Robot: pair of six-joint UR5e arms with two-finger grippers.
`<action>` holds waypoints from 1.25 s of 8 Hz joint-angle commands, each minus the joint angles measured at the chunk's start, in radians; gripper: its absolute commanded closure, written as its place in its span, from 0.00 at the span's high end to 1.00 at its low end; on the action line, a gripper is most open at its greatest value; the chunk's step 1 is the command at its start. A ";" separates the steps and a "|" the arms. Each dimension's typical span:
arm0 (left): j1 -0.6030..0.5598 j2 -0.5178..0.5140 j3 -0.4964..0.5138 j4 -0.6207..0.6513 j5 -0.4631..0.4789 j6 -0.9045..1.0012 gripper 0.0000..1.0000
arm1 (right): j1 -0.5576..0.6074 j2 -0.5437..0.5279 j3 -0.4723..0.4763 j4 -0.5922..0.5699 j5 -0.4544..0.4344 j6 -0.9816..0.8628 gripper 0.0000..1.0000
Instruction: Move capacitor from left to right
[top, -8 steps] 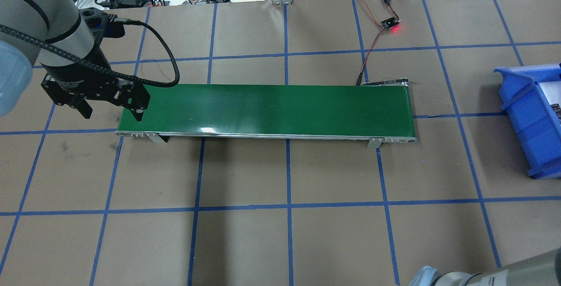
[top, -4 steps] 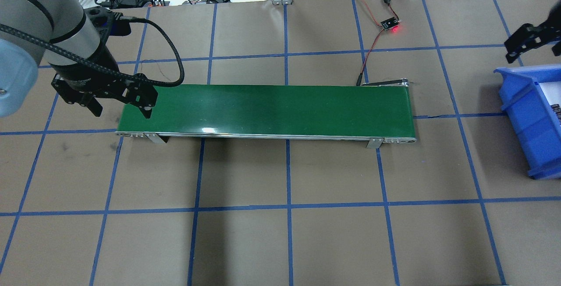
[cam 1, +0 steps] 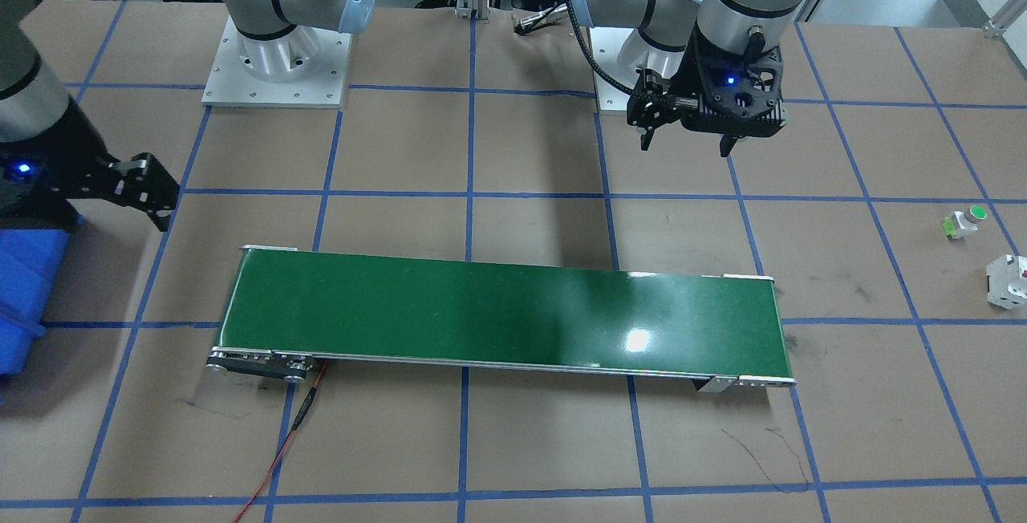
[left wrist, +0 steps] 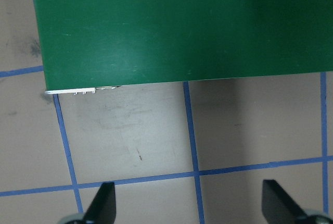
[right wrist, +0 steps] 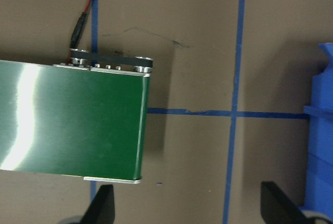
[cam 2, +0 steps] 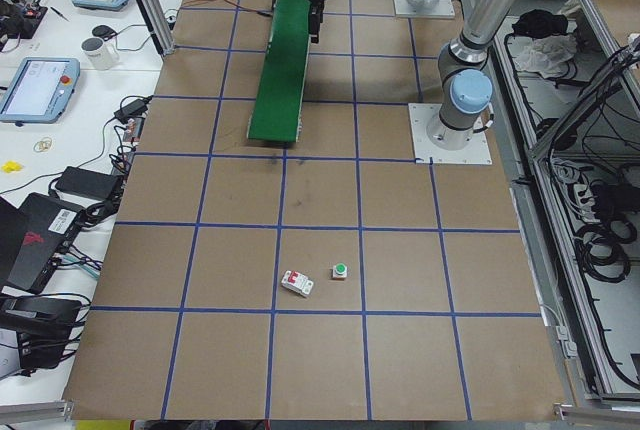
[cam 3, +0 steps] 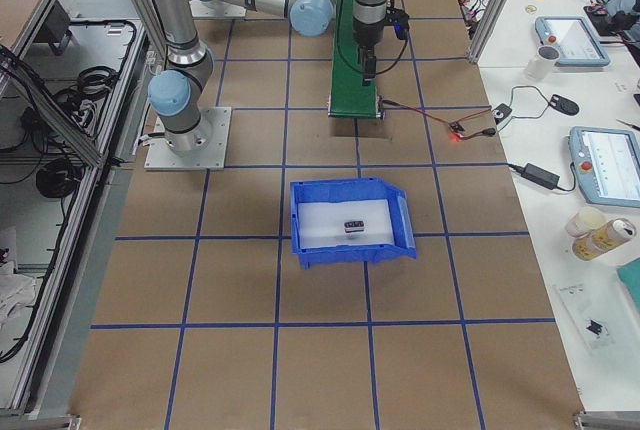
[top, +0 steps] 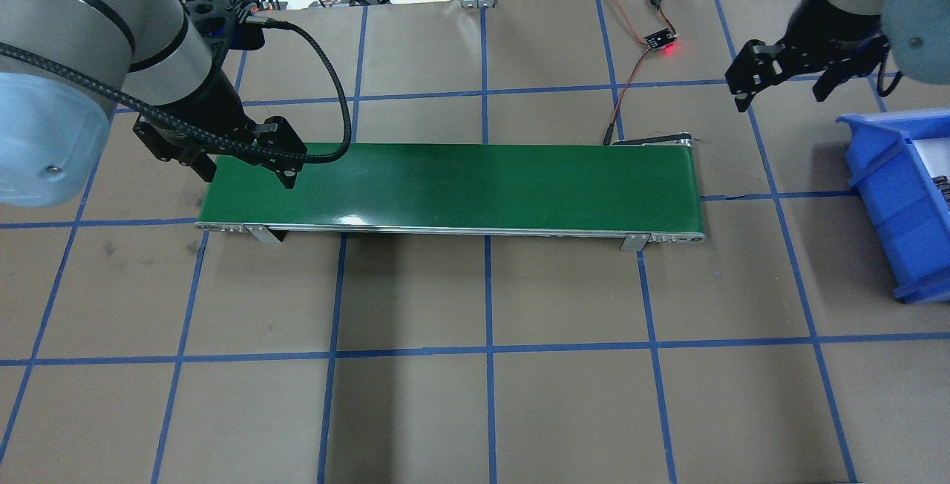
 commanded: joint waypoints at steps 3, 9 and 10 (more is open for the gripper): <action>-0.007 0.005 0.002 0.007 0.000 0.008 1.00 | 0.141 -0.012 0.001 0.015 0.011 0.184 1.00; 0.005 -0.003 -0.002 0.019 -0.012 0.008 1.00 | 0.141 -0.035 -0.042 0.081 0.056 0.183 1.00; 0.009 -0.001 0.001 0.026 -0.013 0.008 1.00 | 0.143 -0.039 -0.035 0.086 0.057 0.180 1.00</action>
